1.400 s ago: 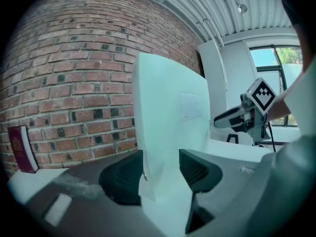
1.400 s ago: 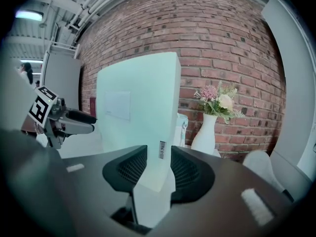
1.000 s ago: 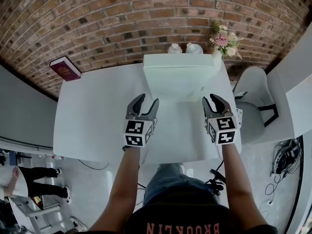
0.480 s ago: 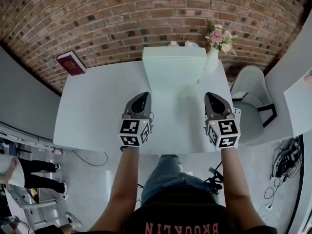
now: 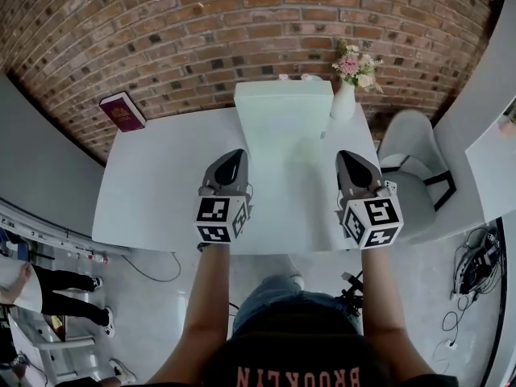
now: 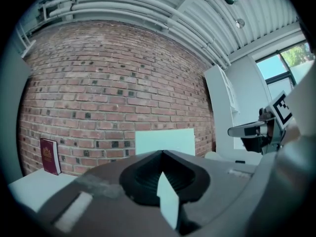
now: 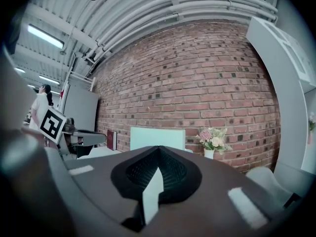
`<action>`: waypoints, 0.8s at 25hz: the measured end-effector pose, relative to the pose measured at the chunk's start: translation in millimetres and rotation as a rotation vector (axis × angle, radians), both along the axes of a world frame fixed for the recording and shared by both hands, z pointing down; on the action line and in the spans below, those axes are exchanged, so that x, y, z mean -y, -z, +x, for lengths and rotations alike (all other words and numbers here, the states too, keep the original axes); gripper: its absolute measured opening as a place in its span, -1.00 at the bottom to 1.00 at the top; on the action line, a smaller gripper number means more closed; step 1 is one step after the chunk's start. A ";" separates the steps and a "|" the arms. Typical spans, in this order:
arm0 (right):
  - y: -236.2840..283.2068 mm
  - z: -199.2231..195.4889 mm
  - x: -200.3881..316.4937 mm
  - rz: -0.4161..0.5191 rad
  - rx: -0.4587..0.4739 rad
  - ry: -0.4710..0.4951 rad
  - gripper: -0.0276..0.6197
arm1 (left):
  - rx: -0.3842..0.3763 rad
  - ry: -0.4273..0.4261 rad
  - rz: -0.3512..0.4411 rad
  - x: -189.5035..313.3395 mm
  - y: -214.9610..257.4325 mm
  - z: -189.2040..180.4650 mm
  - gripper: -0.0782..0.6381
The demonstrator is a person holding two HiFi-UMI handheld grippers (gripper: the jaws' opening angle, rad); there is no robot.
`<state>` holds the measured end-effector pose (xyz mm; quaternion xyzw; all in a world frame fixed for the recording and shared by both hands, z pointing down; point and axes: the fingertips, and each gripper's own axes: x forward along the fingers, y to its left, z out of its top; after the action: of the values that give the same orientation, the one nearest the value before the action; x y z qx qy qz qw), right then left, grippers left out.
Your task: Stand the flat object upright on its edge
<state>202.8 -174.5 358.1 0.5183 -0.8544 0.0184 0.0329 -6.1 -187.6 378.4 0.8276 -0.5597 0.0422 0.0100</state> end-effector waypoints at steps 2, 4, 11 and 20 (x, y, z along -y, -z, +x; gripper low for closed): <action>9.2 -1.5 -3.9 0.015 -0.003 -0.001 -0.92 | -0.005 0.001 0.015 -1.7 8.6 -1.5 -0.78; 18.6 -4.7 -7.6 0.028 -0.011 -0.003 -0.92 | -0.016 0.002 0.030 -3.2 18.4 -4.3 -0.78; 53.2 -13.0 -20.8 0.069 -0.047 -0.031 -0.92 | -0.029 -0.016 0.084 -11.6 59.0 -8.3 -0.78; 76.7 -19.7 -32.1 0.087 -0.040 -0.055 -0.92 | -0.025 -0.038 0.112 -21.6 89.4 -15.1 -0.78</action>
<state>183.1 -142.4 281.5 0.5426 -0.8391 -0.0281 0.0270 -21.2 -166.1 289.0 0.8377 -0.5453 0.0005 -0.0303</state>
